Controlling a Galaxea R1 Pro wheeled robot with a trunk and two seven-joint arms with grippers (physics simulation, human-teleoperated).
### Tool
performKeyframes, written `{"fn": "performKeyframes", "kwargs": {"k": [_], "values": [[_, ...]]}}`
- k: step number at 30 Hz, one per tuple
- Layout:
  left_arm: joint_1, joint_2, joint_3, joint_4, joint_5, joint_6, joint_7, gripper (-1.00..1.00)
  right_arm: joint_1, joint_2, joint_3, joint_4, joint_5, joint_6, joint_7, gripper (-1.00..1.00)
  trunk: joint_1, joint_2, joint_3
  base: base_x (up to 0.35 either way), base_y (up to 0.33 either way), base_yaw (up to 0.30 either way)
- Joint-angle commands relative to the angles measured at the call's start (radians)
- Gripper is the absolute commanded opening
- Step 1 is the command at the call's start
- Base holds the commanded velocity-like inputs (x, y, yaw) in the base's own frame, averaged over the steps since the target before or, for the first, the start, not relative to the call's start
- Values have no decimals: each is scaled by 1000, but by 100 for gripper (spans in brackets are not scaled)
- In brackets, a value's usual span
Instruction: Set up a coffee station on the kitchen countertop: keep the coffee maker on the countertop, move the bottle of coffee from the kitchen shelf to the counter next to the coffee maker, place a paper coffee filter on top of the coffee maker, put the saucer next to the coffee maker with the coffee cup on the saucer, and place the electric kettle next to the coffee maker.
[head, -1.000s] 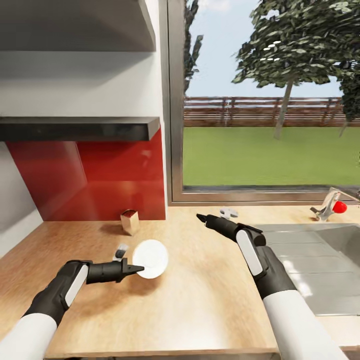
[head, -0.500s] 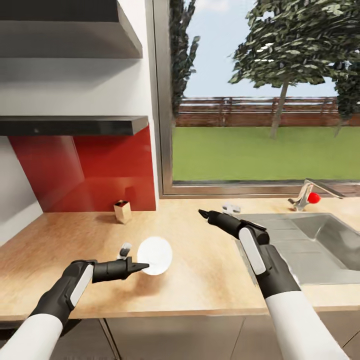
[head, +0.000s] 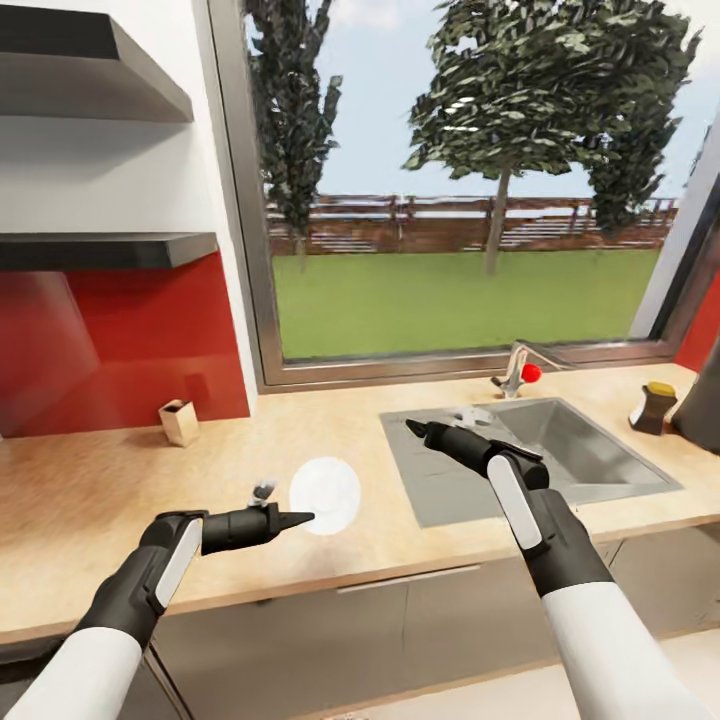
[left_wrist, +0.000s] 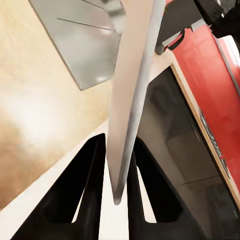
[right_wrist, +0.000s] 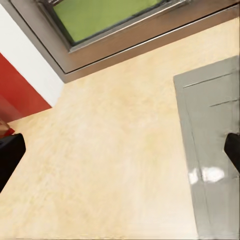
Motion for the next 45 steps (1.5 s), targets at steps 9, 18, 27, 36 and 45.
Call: {"fn": "performKeyframes", "kwargs": {"k": [9, 18, 27, 36, 45], "values": [[-1, -1, -1, -4, -5, 2, -3, -100, -1, 1, 2, 0, 1, 3, 3, 100, 0, -2, -2, -92, -260, -299], [-1, -1, 0, -4, -5, 2, -2, -100, -1, 2, 3, 0, 0, 3, 3, 100, 0, -2, -2, -88, -261, -300], [-1, 1, 3, -3, 1, 2, -5, -100, -1, 4, 3, 0, 0, 3, 3, 100, 0, -2, -2, 30, -255, -300], [-1, 1, 3, -3, 2, 2, -4, -100, -1, 4, 3, 0, 0, 3, 3, 100, 0, -2, -2, 86, -76, -300], [-1, 0, 0, -2, 1, 2, -2, -100, -2, 3, 3, 0, 0, 3, 3, 100, 0, -2, -2, 1, -1, -300]]}}
